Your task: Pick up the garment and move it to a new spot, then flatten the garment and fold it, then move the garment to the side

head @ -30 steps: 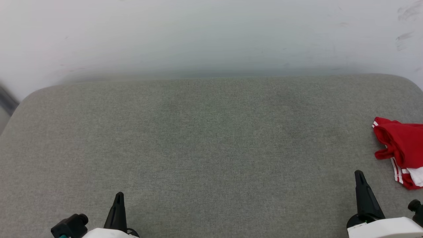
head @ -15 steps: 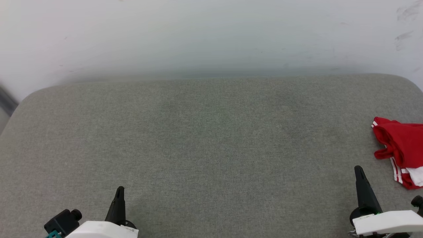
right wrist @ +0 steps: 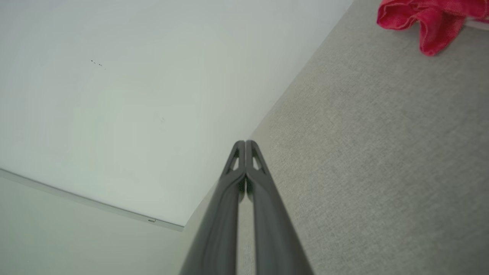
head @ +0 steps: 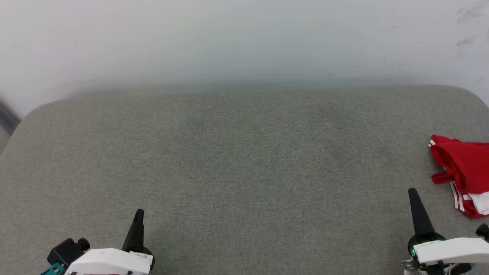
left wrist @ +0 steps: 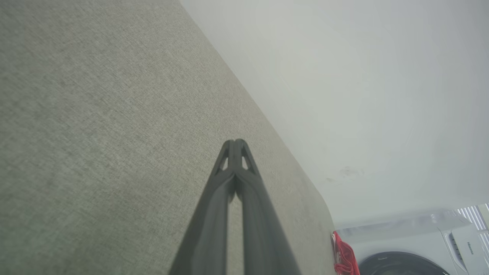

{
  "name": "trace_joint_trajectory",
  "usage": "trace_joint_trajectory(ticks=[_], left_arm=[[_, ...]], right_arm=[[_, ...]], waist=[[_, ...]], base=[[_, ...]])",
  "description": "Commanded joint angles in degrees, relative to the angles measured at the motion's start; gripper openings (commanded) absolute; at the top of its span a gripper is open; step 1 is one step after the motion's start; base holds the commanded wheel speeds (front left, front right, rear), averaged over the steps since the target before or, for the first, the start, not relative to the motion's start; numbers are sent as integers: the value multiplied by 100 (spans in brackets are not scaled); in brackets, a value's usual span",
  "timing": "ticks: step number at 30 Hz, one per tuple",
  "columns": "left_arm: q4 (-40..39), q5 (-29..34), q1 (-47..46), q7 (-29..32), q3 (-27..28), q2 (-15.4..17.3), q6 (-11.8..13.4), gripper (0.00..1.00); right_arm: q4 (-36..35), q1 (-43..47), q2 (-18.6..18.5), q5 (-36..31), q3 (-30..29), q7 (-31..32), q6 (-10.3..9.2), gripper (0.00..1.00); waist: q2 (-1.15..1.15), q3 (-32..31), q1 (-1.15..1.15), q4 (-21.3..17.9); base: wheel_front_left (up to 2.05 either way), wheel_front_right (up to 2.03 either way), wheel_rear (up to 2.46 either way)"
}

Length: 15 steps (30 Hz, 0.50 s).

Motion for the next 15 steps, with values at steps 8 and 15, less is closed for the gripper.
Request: trace_joint_trajectory(ticks=[8,15], left_arm=[[61,-636,-221,147,83,36,-117,0],[125,-1061,-310,250,136,31,-185,0]], right_arm=[[47,-249,-46,612,-24,145,0,0],[114,-309,-43,1017,-42,252,-1,0]], waist=[[0,-4,0,-7],[0,-8,0,-13]], base=[[0,0,0],[0,0,0]])
